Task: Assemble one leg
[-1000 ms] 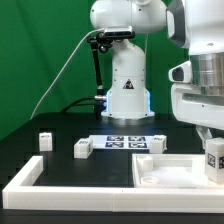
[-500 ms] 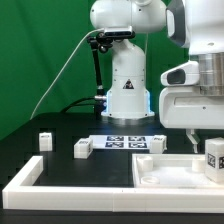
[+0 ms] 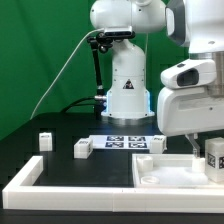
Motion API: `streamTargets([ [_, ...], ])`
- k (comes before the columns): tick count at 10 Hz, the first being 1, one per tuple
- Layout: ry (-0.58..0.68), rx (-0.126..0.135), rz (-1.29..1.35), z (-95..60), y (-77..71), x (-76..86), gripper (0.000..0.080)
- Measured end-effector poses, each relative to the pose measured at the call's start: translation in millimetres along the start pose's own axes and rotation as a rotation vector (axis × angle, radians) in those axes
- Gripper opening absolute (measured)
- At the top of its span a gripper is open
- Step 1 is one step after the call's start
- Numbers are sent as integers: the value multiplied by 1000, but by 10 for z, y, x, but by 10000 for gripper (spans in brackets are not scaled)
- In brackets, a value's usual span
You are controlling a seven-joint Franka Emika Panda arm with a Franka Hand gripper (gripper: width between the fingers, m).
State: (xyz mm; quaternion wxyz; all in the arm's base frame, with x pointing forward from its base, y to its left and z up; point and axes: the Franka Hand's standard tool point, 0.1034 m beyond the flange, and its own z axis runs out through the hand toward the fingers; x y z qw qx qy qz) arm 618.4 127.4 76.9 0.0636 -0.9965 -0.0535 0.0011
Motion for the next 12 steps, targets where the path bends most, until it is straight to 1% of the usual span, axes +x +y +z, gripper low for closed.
streamTargets([
  [1, -10, -7, -78, -5, 0, -8, 649],
  [2, -10, -7, -118, -4, 9, -9, 649],
  [4, -10, -7, -111, -3, 9, -10, 377],
  [5, -9, -12, -111, -7, 38, -6, 303],
  [9, -12, -9, -71, -4, 75, -13, 299],
  [10, -17, 2, 5, 1, 91, -25, 299],
  [12, -10, 13, 252, 22, 97, -38, 295],
])
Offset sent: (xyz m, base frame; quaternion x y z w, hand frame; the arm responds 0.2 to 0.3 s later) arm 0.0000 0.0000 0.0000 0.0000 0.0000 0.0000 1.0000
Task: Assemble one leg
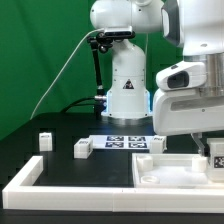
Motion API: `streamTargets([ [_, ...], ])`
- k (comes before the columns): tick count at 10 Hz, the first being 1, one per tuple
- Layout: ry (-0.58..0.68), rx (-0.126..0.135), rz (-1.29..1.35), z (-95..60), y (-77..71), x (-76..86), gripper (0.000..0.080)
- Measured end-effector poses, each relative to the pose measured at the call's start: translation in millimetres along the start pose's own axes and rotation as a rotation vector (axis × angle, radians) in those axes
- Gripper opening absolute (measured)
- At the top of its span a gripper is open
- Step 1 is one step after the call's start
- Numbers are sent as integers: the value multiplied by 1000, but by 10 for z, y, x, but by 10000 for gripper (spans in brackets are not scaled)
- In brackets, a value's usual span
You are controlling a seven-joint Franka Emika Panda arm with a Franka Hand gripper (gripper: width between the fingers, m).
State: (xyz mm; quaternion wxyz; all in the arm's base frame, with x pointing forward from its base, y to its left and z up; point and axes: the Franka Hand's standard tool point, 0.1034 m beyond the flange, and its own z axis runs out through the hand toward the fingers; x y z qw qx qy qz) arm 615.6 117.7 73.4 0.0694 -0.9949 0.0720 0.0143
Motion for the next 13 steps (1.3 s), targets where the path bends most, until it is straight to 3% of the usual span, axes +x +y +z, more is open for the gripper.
streamTargets([
  [4, 32, 34, 543, 10, -7, 7, 295],
  [6, 34, 37, 829, 27, -68, -25, 295],
  [11, 10, 59, 1003, 31, -90, -33, 294],
  [13, 13, 57, 889, 22, -69, -13, 606],
])
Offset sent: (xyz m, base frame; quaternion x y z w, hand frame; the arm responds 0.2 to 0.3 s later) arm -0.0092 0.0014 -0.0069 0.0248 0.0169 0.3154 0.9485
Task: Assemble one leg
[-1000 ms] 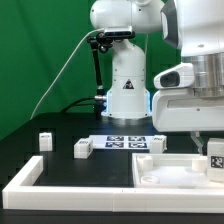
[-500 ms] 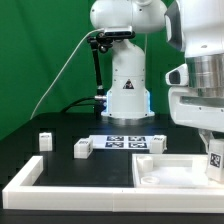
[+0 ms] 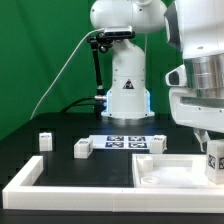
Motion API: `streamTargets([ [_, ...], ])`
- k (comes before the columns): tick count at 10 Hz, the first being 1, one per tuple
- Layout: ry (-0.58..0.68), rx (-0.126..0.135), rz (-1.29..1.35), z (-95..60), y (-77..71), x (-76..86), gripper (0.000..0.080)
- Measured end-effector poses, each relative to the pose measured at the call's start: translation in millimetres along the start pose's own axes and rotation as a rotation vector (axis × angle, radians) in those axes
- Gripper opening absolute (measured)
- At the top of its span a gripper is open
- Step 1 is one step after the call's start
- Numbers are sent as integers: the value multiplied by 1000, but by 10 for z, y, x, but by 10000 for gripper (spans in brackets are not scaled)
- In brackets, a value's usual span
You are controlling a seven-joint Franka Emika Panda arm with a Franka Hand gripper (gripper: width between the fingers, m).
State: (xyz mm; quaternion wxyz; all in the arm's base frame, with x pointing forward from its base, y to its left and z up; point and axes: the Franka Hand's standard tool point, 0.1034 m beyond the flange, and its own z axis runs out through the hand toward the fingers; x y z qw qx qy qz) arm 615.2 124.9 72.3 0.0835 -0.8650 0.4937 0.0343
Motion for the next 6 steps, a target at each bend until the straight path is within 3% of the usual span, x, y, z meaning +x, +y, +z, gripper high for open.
streamTargets([
  [1, -6, -7, -28, -14, -18, -24, 636],
  [6, 58, -66, -785, -54, -61, 12, 649],
])
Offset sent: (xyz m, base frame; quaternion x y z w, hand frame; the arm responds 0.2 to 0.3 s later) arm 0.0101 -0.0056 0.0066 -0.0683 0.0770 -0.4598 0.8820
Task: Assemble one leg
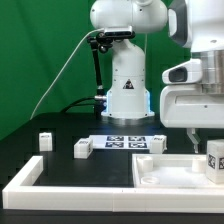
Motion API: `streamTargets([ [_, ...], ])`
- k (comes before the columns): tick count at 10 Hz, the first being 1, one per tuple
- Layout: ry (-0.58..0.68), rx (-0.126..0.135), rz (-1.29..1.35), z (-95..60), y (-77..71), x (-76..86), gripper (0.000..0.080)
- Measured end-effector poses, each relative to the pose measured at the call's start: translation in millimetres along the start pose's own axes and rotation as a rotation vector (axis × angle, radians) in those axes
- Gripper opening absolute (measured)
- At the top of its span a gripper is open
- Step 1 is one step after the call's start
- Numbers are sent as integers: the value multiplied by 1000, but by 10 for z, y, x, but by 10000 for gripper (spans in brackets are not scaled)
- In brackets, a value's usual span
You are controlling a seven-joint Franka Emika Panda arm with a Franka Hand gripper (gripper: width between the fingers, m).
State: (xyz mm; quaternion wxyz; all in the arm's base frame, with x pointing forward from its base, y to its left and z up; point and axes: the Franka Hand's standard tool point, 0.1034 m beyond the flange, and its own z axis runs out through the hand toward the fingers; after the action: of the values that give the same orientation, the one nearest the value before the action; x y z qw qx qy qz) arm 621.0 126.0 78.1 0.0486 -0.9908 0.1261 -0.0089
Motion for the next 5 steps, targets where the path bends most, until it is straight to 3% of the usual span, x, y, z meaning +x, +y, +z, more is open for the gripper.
streamTargets([
  [5, 7, -13, -484, 23, 23, 10, 649],
])
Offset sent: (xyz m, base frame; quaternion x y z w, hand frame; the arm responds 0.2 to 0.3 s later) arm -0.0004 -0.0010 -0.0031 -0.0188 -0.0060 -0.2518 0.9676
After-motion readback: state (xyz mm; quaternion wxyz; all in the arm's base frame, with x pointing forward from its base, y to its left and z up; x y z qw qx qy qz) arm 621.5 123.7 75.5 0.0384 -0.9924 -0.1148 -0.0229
